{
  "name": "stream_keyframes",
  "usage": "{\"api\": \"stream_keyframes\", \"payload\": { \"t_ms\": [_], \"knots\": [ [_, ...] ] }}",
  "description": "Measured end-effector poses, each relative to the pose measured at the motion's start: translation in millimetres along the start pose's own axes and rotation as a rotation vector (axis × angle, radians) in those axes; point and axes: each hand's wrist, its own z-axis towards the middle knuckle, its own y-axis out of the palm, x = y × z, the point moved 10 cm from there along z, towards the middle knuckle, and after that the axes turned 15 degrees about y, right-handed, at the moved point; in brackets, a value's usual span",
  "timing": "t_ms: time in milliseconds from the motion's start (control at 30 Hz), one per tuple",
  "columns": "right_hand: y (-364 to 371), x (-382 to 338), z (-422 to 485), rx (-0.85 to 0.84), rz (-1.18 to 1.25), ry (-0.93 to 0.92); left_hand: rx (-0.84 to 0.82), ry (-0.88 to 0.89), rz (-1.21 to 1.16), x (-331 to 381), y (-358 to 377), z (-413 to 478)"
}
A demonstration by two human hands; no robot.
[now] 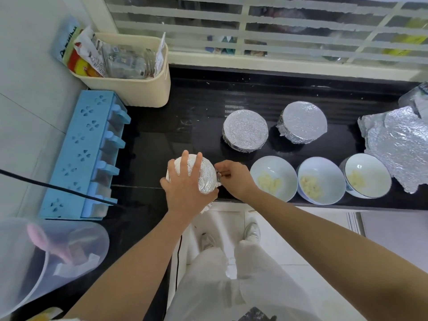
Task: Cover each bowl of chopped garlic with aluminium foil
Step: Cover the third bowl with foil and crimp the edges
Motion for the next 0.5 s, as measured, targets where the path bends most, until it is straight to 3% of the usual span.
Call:
{"api": "stream_keyframes", "payload": {
  "t_ms": [500],
  "knots": [
    [-6.5,6.4,-8.3,0.14,0.003,0.004,0.0,-0.008,0.009,-0.2,-0.5,-0.5]
  ]
}}
